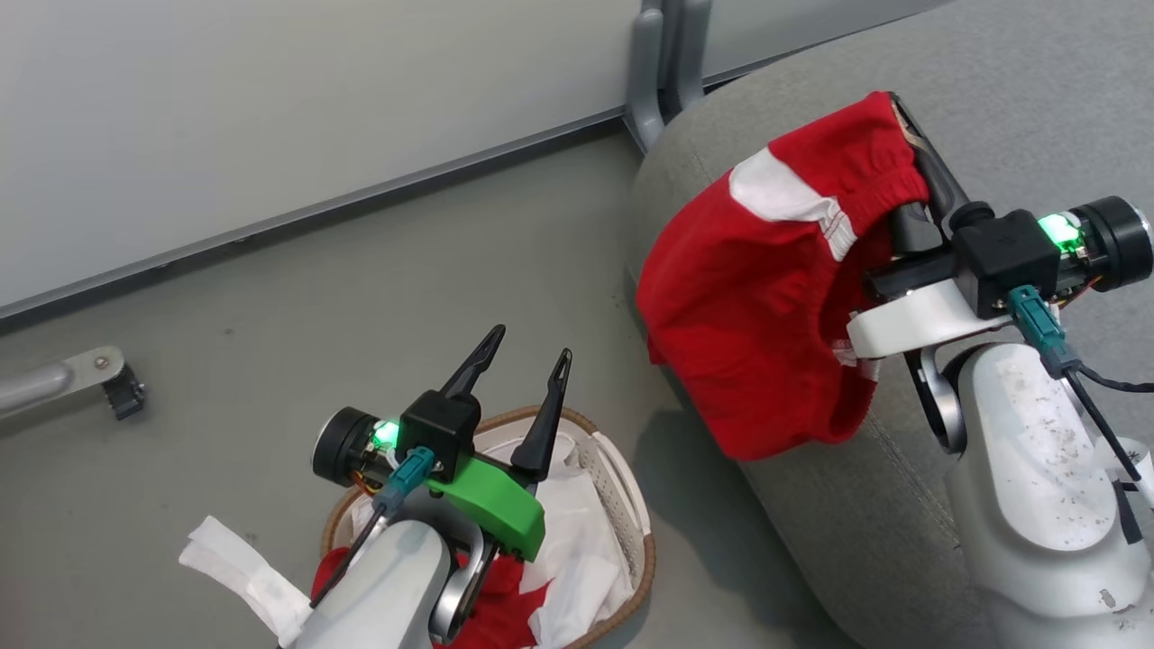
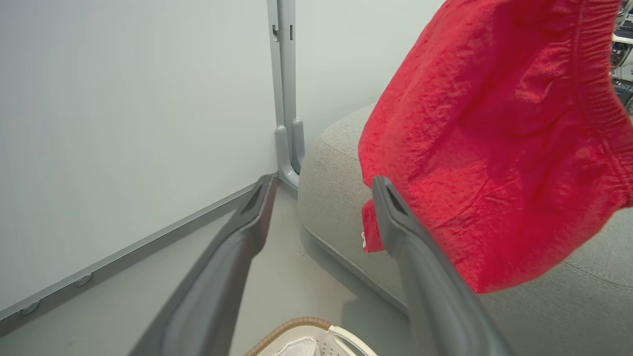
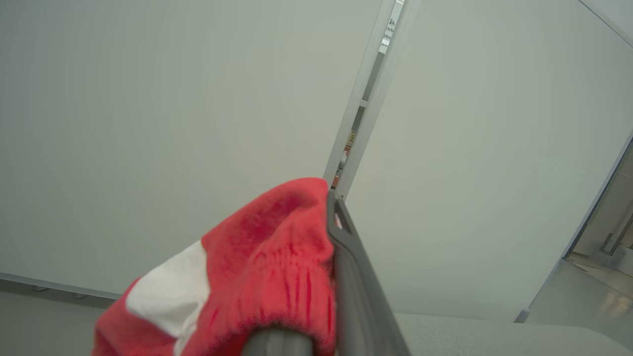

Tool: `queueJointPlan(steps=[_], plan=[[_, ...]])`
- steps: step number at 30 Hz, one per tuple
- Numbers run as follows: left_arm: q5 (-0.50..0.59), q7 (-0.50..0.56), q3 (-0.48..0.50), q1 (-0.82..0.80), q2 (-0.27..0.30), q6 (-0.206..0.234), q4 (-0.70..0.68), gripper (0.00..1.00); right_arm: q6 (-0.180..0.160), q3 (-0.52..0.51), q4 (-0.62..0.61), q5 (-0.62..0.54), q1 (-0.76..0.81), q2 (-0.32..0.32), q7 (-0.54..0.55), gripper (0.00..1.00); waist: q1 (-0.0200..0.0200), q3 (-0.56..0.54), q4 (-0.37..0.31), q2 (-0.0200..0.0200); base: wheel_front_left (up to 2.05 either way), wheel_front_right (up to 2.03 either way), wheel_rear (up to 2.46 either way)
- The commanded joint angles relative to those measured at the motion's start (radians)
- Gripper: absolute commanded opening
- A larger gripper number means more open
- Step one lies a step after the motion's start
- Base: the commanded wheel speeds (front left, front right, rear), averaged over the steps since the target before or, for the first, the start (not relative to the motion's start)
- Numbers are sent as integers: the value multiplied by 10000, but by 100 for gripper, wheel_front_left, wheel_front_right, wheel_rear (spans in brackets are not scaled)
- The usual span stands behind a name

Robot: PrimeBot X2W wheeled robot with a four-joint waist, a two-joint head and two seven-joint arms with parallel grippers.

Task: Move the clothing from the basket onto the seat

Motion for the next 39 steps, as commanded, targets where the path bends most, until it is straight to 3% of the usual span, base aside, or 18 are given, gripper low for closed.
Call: queueJointPlan(steps=[1, 11, 20, 32, 39], plan=[[120, -36, 24, -79, -4, -55, -15, 100, -14, -145, -56, -70, 11, -59, -9, 0, 0, 588, -1051, -1, 0, 0, 0], [487, -36, -80, -322, -80, -252, 33, 100, -14, -1140, -220, 42, 317, -298, -10, 0, 0, 1144, -1970, -1, 0, 0, 0], [732, -36, -270, -577, -174, -416, -31, 100, -14, -1268, 79, 170, -165, -689, -9, 0, 0, 1748, -1520, -1, 0, 0, 0], [1333, -2, -699, -1347, -19, -495, -166, 100, -14, -1647, 886, -18, -3524, -2700, -9, 0, 0, 3588, -236, -1, 0, 0, 0], [1598, 15, -901, -1879, -82, -470, -458, 100, -14, -2700, 1629, -41, -5927, -4214, 100, 0, 0, 4675, 479, -1, 0, 0, 0]])
